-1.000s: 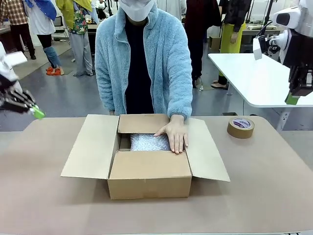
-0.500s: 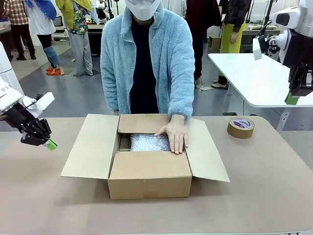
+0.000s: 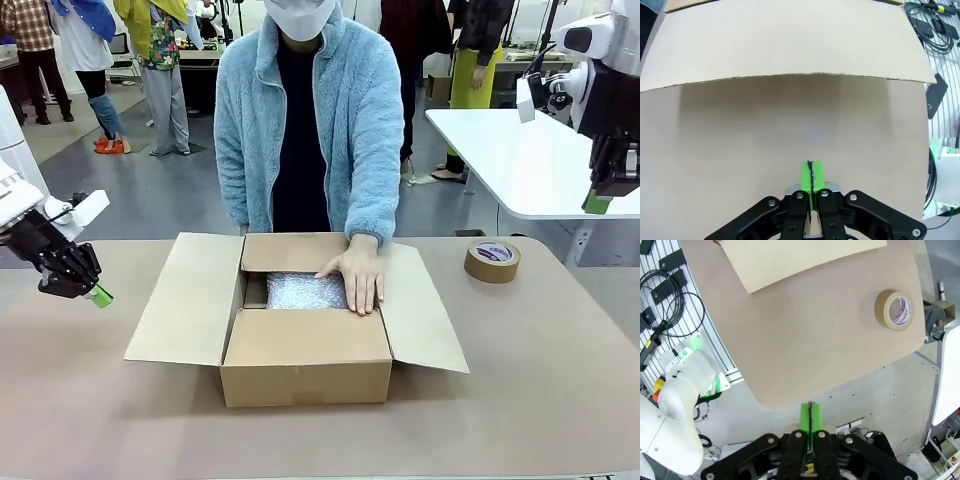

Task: Wrap the clocks to prevent damage.
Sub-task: Push the right (or left) flap of the Package Box to close it.

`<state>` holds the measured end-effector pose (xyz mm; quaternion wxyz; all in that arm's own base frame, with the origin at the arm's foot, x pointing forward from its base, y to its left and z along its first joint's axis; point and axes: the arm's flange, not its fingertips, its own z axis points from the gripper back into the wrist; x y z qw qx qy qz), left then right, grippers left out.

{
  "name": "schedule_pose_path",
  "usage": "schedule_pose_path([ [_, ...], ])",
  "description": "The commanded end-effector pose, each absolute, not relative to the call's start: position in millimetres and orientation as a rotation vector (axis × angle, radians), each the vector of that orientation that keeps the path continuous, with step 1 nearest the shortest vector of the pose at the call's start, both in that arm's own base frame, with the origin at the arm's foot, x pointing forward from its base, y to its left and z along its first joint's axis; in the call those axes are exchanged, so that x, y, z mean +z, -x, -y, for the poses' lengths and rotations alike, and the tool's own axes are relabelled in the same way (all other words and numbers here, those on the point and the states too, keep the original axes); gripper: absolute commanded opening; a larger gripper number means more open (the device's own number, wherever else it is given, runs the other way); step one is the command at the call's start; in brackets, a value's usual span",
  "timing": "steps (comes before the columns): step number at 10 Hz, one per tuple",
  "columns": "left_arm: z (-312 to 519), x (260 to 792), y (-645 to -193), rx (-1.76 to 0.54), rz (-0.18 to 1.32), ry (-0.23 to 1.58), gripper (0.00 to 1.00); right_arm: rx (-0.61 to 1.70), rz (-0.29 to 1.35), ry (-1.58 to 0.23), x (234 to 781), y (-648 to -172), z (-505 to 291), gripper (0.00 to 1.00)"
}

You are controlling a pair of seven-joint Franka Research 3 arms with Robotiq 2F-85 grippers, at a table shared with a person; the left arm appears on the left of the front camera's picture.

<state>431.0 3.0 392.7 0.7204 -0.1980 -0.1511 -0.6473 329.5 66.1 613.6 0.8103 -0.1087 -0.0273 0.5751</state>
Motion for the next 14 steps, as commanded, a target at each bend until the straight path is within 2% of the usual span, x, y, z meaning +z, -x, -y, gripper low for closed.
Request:
schedule_pose_path([
  [1,0,393,-433,-1.425,0.358,0.454,0.00,1.241,0.063,0.211,611,-328,-66,0.01],
  [3,-3,393,-431,-1.430,0.335,0.439,0.00,1.241,0.063,0.211,611,-328,-66,0.01],
  [4,-6,374,-419,-1.430,0.365,0.459,0.00,1.241,0.063,0.211,611,-328,-66,0.01],
  [6,5,354,-423,-1.470,0.371,0.419,0.00,1.241,0.063,0.211,611,-328,-66,0.01],
  [9,29,332,-425,-1.479,0.487,0.430,0.00,1.241,0.063,0.211,611,-328,-66,0.01],
  [11,32,317,-420,-1.417,0.596,0.511,0.00,1.241,0.063,0.211,611,-328,-66,0.01],
  [14,35,306,-428,-1.357,0.683,0.632,0.00,1.241,0.063,0.211,611,-328,-66,0.01],
])
